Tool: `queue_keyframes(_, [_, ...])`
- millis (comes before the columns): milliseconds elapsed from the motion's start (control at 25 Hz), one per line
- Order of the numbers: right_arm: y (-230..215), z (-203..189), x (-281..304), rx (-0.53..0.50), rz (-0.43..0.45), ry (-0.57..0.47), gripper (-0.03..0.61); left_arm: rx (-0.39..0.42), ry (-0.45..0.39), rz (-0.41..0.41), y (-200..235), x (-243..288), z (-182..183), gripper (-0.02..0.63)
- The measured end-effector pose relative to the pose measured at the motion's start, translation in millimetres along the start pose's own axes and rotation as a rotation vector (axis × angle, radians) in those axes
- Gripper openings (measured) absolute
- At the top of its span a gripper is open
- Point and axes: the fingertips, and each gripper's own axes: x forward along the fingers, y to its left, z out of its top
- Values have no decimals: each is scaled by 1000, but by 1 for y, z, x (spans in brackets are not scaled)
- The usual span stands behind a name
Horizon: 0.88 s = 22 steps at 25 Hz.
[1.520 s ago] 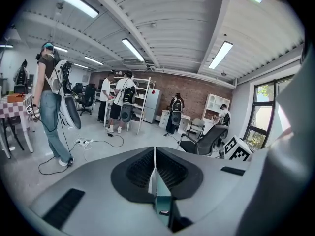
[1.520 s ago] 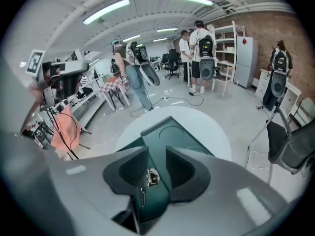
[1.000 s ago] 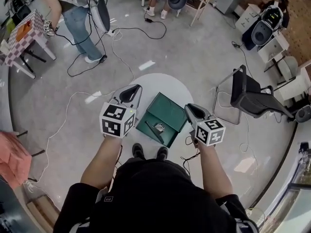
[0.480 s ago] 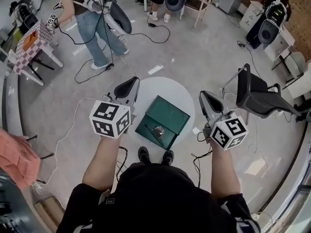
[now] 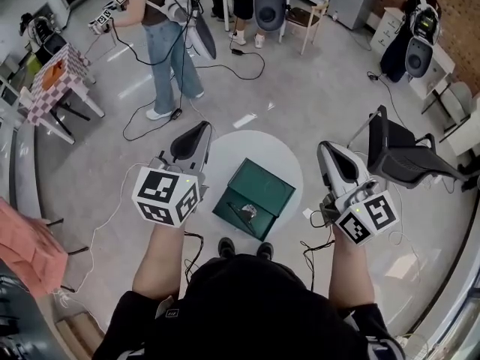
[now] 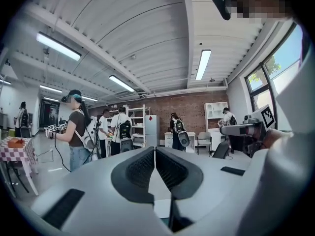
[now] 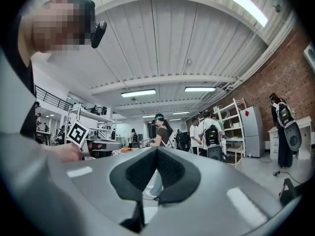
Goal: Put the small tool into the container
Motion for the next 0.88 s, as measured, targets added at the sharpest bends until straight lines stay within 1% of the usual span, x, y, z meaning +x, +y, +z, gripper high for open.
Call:
queue_keyframes(120, [-1, 25, 8, -56, 16, -38, 11, 1, -25, -10, 7, 6, 15, 15])
queue_keyframes(200, [-3, 39, 13, -83, 14, -67, 9, -10, -47, 2, 14, 7, 27, 15])
queue_keyframes(280, [-4, 45, 16, -83, -2, -91, 9, -10, -48, 25, 21, 6, 30, 15])
queue_keyframes(400, [-5, 40, 17, -58, -24, -104, 9, -16, -21, 39, 22, 7, 20, 15])
queue_keyframes(600, [-11, 18, 17, -25, -53, -81, 8, -32, 11, 45, 21, 9, 0, 15])
queue_keyframes(880, [-6, 4, 20, -40, -47, -45, 8, -44, 29, 45, 21, 11, -13, 15])
